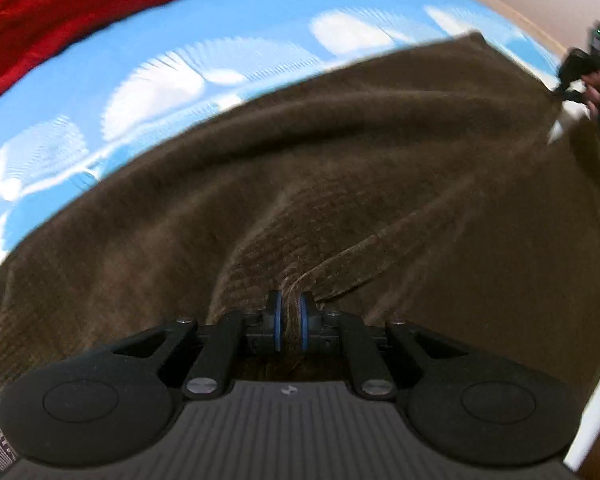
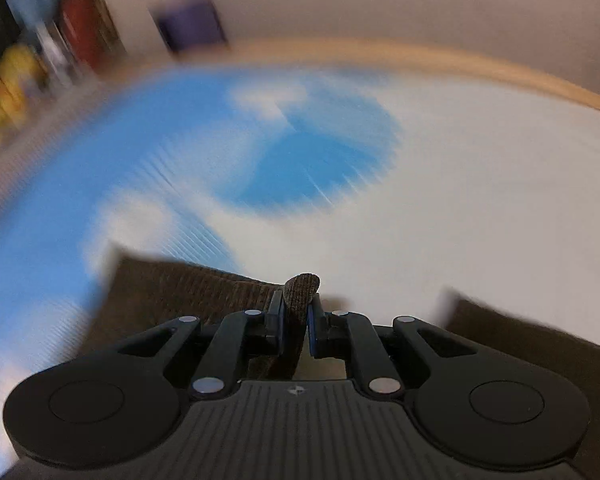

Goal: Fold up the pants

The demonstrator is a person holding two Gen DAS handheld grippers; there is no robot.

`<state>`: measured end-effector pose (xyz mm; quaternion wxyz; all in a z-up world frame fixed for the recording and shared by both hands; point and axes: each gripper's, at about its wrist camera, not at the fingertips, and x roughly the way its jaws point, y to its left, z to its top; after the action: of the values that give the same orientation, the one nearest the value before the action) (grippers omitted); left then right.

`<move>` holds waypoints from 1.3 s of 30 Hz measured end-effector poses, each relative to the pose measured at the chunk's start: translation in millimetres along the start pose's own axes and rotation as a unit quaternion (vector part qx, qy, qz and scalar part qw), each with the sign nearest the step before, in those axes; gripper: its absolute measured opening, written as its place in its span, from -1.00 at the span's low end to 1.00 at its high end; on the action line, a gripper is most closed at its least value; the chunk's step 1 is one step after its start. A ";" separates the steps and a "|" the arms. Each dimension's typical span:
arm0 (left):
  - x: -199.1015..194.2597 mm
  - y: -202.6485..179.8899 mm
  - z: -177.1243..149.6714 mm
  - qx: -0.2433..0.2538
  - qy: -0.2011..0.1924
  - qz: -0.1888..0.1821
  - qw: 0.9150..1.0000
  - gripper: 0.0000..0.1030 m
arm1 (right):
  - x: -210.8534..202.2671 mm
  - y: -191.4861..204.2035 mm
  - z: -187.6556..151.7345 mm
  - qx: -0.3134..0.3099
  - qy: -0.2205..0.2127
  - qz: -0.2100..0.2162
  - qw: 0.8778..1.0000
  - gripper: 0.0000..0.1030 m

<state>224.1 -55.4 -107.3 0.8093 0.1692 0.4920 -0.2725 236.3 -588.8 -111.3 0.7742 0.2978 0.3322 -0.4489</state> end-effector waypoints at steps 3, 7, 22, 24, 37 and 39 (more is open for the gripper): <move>-9.8 3.9 0.0 -0.007 -0.018 -0.023 1.000 -0.74 | 8.8 -6.8 -5.3 -0.010 0.020 -0.013 1.000 -0.78; -34.3 27.0 0.1 -0.066 -0.070 -0.077 0.992 -0.34 | -7.3 -3.7 -1.4 -0.011 0.009 -0.005 1.000 -0.70; -80.1 48.6 -21.2 -0.177 -0.064 0.011 0.982 -0.35 | -170.4 38.5 -19.5 -0.126 -0.053 0.228 0.964 -0.17; -102.7 59.9 -29.7 -0.202 -0.067 0.038 0.976 -0.28 | -203.6 40.8 -30.8 -0.169 -0.058 0.270 0.946 -0.16; -155.1 126.0 -214.0 -0.331 -0.006 0.180 0.926 0.21 | -295.6 1.8 -93.2 -0.317 -0.024 0.329 0.889 -0.16; -166.0 138.6 -230.0 -0.345 -0.018 0.195 0.918 0.45 | -301.7 -8.2 -94.6 -0.325 -0.039 0.320 0.889 -0.14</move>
<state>85.4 225.0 -64.4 0.8631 -0.0328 0.4984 0.0748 92.2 -370.4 66.3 0.9417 0.1021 0.3159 -0.0553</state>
